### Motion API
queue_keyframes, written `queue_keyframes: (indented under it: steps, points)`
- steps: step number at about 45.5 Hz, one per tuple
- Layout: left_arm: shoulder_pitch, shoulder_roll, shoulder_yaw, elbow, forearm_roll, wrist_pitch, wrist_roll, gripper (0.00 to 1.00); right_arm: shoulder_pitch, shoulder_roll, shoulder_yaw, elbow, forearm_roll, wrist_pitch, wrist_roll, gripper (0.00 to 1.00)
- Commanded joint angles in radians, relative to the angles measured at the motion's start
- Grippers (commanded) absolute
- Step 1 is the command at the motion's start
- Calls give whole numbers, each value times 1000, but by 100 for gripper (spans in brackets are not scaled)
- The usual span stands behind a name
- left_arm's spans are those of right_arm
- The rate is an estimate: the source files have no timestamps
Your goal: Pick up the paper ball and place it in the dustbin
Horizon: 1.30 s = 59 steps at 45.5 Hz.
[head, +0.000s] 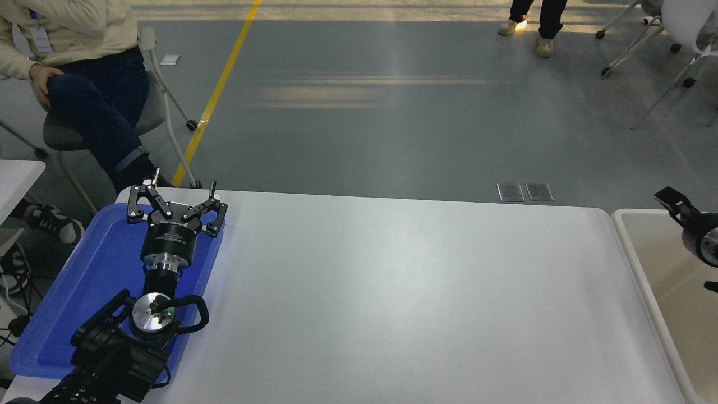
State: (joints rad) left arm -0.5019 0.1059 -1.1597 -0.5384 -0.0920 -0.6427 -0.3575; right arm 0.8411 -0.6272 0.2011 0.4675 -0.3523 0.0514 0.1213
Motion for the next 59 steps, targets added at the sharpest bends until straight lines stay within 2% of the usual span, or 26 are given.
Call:
queue_keyframes:
  steps: [1, 11, 17, 24, 39, 59]
  points:
    - [0, 0, 0, 0, 0, 0, 0, 100, -7, -51, 274, 258, 218, 7, -2, 100]
    - [0, 0, 0, 0, 0, 0, 0, 100, -17, -14, 326, 350, 539, 16, 4, 100]
    - [0, 0, 0, 0, 0, 1, 0, 100, -82, 58, 458, 364, 636, 44, 6, 100]
    - [0, 0, 0, 0, 0, 1, 0, 100, -166, 167, 604, 391, 639, 99, 8, 100]
    - [0, 0, 0, 0, 0, 1, 0, 100, -286, 343, 715, 395, 641, 199, 14, 100]
    - [0, 0, 0, 0, 0, 0, 0, 100, -375, 389, 750, 269, 641, 429, 11, 100]
